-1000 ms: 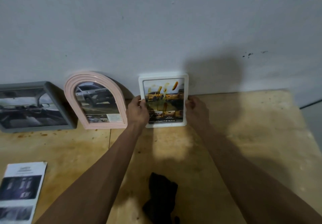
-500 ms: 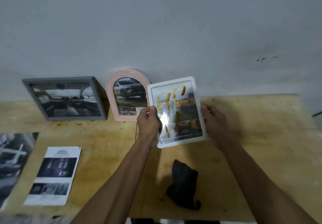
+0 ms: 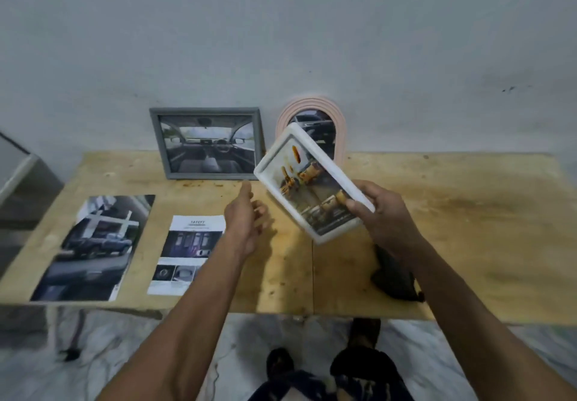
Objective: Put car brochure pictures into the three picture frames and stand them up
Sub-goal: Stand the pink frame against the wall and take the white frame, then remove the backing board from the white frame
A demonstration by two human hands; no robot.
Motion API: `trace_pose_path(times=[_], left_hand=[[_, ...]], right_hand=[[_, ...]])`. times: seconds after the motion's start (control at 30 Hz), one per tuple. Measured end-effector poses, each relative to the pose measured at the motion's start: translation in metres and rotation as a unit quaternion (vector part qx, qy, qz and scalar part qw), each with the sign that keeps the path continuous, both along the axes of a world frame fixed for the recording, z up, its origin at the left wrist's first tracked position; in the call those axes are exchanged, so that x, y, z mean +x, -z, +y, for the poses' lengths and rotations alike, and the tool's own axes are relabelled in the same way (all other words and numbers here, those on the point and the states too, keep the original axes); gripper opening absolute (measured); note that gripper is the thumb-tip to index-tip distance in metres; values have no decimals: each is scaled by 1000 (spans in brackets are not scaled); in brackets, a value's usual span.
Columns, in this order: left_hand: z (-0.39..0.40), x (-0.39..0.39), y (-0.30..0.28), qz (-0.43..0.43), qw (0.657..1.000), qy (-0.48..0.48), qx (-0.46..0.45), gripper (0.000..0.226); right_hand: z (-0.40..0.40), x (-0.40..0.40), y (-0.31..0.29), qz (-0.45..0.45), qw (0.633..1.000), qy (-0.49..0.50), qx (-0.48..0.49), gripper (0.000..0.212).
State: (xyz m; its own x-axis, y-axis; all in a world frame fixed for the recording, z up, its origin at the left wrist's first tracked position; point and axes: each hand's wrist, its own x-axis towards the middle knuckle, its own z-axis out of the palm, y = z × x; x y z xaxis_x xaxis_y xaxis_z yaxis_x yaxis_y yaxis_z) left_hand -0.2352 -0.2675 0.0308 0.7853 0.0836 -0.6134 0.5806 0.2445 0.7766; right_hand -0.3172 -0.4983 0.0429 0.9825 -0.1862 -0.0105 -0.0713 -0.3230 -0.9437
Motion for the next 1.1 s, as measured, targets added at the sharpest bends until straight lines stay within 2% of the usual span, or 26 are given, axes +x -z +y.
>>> trace_pose_path(times=[0.1,0.17,0.33,0.4,0.47,0.53,0.6,0.7,0.77,0.8,1.0,1.1], left_hand=[[39,8,-22,-3,998,41,-55,53],[57,14,-32,5,995,80,-60,60],[86,7,-28,39,987,155,-6,24],[92,0,-16,47,985,164,12,15],[95,-10,-4,48,984,172,26,11],[95,-21,8,44,982,180,41,6],[93,-29,20,33,980,183,64,12],[90,-34,38,26,976,197,88,19],[86,-36,48,38,974,197,103,6],[83,-36,53,46,972,200,116,3],[66,-30,104,84,944,220,230,13],[60,-34,117,89,924,233,291,21]], right_hand=[[25,-14,-9,-57,991,-15,-117,36],[37,-21,-11,-91,977,-23,-189,38],[51,-39,-6,-117,957,-56,-258,40],[52,-46,-1,-85,963,-41,-252,44],[54,-54,5,-19,976,-4,-216,58],[58,-60,13,72,994,43,-70,70],[62,-63,23,131,982,107,84,67],[63,-59,33,178,948,182,191,43],[62,-56,42,189,956,178,134,21],[61,-55,48,195,962,170,91,19],[55,-40,100,308,937,167,13,34],[56,-40,115,315,933,173,-1,37]])
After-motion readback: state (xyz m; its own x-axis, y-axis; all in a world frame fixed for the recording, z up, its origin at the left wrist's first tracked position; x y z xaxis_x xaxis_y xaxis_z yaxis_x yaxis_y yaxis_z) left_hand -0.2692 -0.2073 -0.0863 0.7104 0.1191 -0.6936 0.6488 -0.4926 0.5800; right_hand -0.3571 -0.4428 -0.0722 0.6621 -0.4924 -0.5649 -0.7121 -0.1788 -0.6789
